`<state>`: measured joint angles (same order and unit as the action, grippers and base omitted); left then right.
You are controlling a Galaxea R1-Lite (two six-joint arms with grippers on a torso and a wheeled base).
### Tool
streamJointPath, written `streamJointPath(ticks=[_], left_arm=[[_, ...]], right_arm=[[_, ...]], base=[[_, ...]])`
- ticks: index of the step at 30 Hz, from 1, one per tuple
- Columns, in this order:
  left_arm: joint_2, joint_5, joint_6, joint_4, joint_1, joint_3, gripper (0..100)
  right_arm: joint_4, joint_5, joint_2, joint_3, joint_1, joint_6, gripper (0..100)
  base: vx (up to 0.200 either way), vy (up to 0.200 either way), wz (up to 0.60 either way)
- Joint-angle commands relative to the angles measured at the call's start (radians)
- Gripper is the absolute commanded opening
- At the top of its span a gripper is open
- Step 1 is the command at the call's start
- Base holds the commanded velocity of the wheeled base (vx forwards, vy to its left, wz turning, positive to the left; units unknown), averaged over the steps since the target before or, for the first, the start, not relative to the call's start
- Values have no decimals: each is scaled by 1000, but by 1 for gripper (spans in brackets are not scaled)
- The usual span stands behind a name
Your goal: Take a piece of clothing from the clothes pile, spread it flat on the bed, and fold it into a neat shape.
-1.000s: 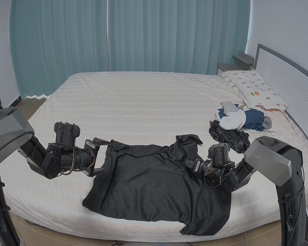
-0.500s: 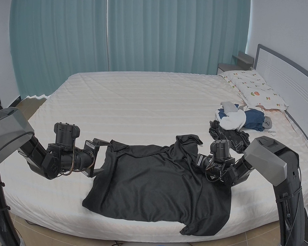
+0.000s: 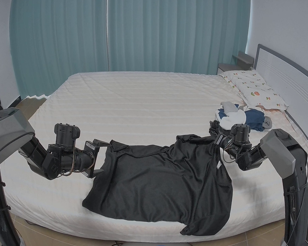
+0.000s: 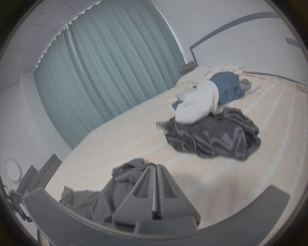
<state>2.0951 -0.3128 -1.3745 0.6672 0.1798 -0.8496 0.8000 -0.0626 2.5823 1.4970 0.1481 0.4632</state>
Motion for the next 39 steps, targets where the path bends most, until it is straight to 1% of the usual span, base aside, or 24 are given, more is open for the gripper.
streamJointPath(ticks=[1,6,7,10,13,14,18,23,25,27,29,31,32,33,35,39], left_arm=[[3,1,0,0,0,4,100],[3,1,0,0,-2,4,100],[3,1,0,0,-2,6,100],[3,1,0,0,-2,6,100],[5,1,0,0,-2,6,100],[6,1,0,0,-2,6,100],[10,1,0,2,-2,6,100],[10,1,0,0,-2,7,100],[10,1,0,0,-2,9,100],[8,1,3,2,-2,15,100],[8,3,3,2,-2,15,100],[5,4,3,2,-2,17,100],[5,4,3,2,-2,15,100],[3,6,5,2,-2,18,100],[0,4,9,3,-2,26,100],[0,4,23,3,0,32,100]], right_arm=[[-4,-2,71,158,-38,-1,0],[-7,-3,133,296,-38,-5,0],[-7,-3,134,301,-38,-5,0],[-53,-16,194,416,-41,-14,0],[-77,-29,220,460,-48,-15,0],[-79,-29,222,462,-48,-17,100],[-76,-20,228,411,-50,-38,100],[-47,-29,220,390,-61,-64,100],[-35,-33,190,331,-67,-60,100],[-18,-26,119,200,-71,-52,100],[19,-6,53,45,-73,-49,100],[59,40,7,-90,-73,-51,100],[65,46,1,-112,-73,-51,100],[99,75,-31,-216,-74,-51,100],[137,99,-68,-320,-85,-54,100],[156,145,-103,-454,-104,-54,100]], base=[[0,0,0],[0,0,0],[0,0,0],[0,0,0],[0,0,0],[0,0,0],[0,0,0],[0,0,0],[0,0,0],[0,0,0],[0,0,0],[0,0,0],[0,0,0],[0,0,0],[0,0,0],[0,0,0]])
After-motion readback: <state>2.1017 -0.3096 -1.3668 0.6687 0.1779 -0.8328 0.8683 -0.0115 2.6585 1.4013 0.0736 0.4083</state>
